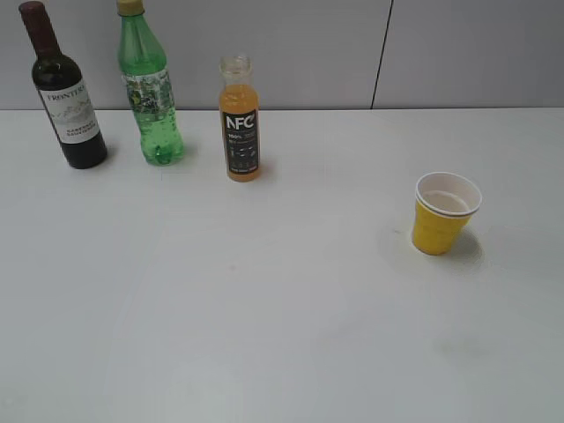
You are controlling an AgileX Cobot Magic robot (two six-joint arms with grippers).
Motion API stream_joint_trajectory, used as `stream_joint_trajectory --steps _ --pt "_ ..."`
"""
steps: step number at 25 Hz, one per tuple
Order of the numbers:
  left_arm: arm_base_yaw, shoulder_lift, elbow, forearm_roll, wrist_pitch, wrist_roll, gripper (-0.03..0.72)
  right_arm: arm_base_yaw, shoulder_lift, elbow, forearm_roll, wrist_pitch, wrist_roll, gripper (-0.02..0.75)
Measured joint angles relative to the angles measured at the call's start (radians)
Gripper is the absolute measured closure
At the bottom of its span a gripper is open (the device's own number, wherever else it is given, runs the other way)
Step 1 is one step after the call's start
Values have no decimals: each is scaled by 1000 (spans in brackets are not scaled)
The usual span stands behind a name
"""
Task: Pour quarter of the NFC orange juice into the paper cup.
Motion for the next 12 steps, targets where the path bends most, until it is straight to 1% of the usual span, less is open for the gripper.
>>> stream_joint_trajectory --steps 12 --pt "0 0 0 0 0 0 141 0 0 0 0 0 0 148"
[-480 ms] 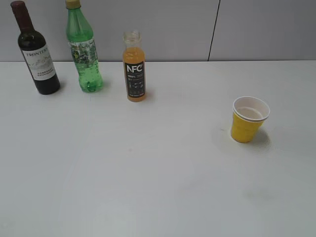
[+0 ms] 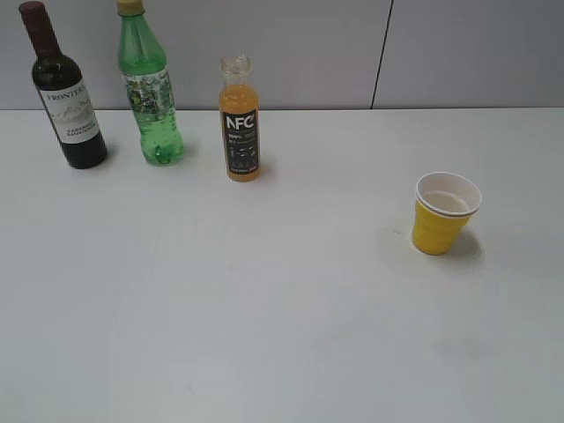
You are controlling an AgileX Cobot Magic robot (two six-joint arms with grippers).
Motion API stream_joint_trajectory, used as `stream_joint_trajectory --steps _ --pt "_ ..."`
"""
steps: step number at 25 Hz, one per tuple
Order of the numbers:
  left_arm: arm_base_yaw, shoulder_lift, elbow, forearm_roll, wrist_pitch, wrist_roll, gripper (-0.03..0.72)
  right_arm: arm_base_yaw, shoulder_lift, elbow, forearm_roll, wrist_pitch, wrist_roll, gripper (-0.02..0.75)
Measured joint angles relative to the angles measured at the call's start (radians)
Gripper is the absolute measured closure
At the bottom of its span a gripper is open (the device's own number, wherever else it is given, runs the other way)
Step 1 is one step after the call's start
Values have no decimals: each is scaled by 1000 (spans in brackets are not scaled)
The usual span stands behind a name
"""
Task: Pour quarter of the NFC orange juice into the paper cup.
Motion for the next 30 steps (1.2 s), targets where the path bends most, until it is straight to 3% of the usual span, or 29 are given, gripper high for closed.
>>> stream_joint_trajectory --steps 30 --pt "0 0 0 0 0 0 141 0 0 0 15 -9 0 148"
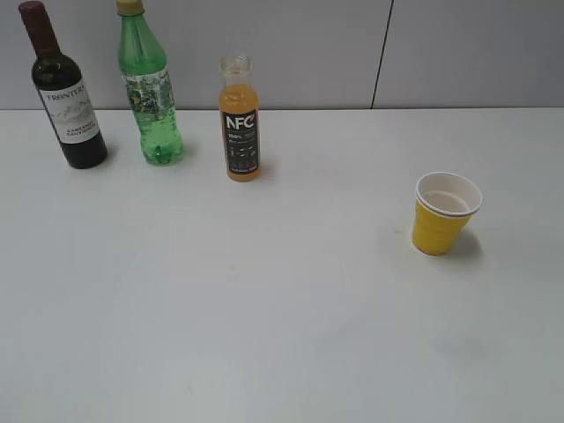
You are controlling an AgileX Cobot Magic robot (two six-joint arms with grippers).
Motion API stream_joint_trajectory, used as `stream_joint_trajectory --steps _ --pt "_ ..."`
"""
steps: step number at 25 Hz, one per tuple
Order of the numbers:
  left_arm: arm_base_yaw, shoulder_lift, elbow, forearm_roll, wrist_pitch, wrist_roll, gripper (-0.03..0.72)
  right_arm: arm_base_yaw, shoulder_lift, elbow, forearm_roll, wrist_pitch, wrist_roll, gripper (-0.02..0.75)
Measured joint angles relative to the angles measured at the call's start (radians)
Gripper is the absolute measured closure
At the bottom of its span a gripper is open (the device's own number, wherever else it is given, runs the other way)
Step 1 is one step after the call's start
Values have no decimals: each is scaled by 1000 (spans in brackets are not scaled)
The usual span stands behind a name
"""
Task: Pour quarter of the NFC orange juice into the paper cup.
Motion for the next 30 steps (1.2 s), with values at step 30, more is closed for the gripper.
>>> stream_joint_trajectory --steps 30 --pt "0 0 0 0 0 0 141 0 650 312 99 -1273 -124 148"
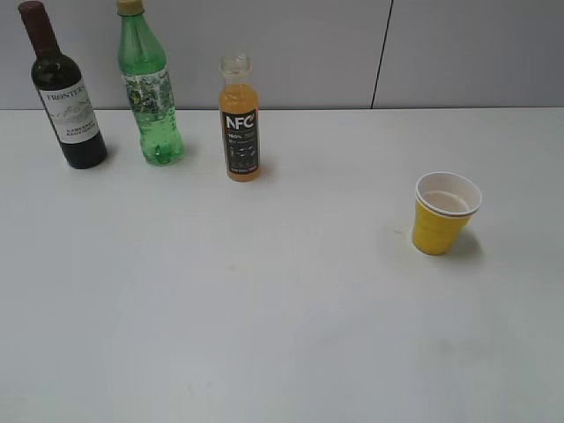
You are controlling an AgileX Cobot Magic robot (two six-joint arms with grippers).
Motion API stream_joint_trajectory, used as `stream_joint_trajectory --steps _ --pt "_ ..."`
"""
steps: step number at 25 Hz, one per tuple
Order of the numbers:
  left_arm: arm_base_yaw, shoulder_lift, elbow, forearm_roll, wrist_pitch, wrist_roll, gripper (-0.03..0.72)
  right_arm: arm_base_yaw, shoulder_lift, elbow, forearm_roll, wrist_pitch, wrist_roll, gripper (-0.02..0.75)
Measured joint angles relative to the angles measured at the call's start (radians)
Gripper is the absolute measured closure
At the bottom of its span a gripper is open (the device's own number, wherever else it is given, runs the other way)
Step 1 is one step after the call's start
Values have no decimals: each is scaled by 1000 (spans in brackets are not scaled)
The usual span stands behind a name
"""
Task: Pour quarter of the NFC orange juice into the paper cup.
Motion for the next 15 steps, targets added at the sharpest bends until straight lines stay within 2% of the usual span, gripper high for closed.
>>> stream_joint_trajectory --steps 6,15 --pt "0 0 0 1 0 0 141 0 299 1 -305 -311 298 148" --pt "0 0 0 1 0 0 141 0 691 81 -391 -727 399 148"
